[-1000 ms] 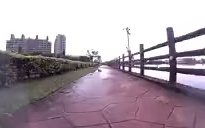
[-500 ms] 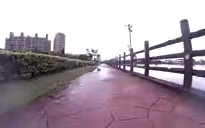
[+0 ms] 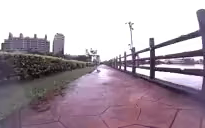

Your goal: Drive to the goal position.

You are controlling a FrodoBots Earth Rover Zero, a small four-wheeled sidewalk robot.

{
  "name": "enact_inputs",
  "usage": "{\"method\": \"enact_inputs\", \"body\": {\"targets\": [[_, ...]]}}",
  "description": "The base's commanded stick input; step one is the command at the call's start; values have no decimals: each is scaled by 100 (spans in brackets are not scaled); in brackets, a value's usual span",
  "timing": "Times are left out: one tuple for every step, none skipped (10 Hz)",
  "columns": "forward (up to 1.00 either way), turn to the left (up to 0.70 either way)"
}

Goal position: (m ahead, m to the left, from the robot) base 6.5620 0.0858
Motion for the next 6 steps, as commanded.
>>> {"method": "enact_inputs", "body": {"targets": [[100, -1], [100, -1], [100, -1], [100, -1], [100, -1], [100, -1]]}}
